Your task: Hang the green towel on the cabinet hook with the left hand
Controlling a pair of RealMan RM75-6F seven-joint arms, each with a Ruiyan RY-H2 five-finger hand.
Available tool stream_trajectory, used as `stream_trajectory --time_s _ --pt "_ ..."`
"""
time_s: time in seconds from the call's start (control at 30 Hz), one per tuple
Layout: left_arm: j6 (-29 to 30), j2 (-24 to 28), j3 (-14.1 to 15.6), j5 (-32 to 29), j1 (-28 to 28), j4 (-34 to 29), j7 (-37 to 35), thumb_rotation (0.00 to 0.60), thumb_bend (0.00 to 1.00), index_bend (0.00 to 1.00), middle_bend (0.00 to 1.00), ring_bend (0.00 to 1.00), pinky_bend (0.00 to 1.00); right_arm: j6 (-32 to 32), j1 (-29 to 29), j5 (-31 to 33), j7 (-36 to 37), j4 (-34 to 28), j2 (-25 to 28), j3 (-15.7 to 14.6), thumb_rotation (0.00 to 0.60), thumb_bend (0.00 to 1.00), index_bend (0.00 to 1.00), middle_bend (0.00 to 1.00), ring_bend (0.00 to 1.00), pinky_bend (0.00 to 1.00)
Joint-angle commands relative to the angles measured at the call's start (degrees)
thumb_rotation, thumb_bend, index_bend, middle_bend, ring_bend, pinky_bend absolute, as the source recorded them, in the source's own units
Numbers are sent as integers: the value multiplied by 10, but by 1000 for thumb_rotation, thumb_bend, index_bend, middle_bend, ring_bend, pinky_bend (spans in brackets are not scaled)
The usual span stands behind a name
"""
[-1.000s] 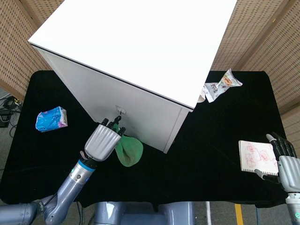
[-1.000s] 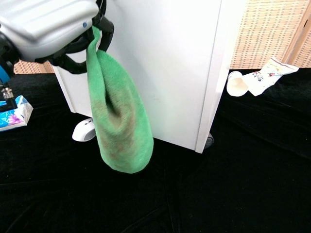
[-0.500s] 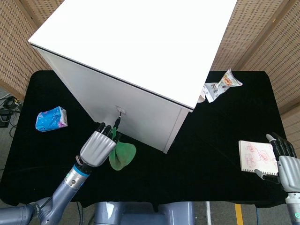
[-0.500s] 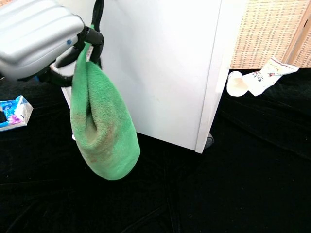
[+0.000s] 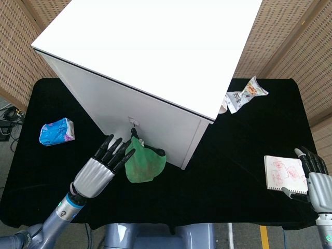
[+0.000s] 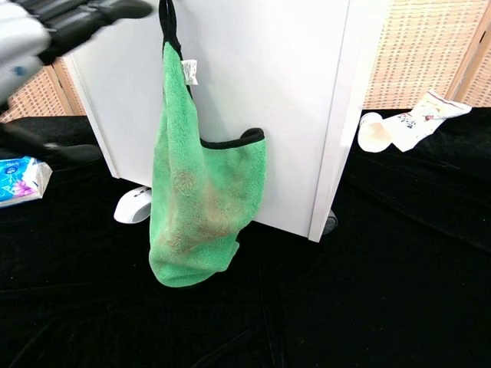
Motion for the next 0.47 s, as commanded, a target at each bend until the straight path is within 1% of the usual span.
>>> stream_trajectory --time_s 0.03,0.07,0.13,0.27,0.4,0.47 --pt "58 29 36 -40 74 -20 -26 600 54 0 0 0 0 2 -1 2 3 1 1 2 600 111 0 0 0 0" --pt "66 40 44 -60 96 -28 -28 600 55 0 0 0 0 2 0 2 2 2 1 2 600 111 0 0 0 0" --pt "71 53 51 -80 115 -40 -32 600 55 0 0 0 0 2 0 3 2 1 1 3 600 111 0 0 0 0" --pt "78 92 65 -140 160 -64 -74 600 55 0 0 0 0 -1 2 4 -4 1 -2 3 600 111 0 0 0 0" --pt "59 122 68 -178 177 -78 -114 600 55 0 0 0 0 0 1 2 -10 1 -3 2 600 111 0 0 0 0" --pt "48 128 68 -186 179 -76 -122 600 55 0 0 0 0 0 2 2 -11 1 -4 2 600 111 0 0 0 0"
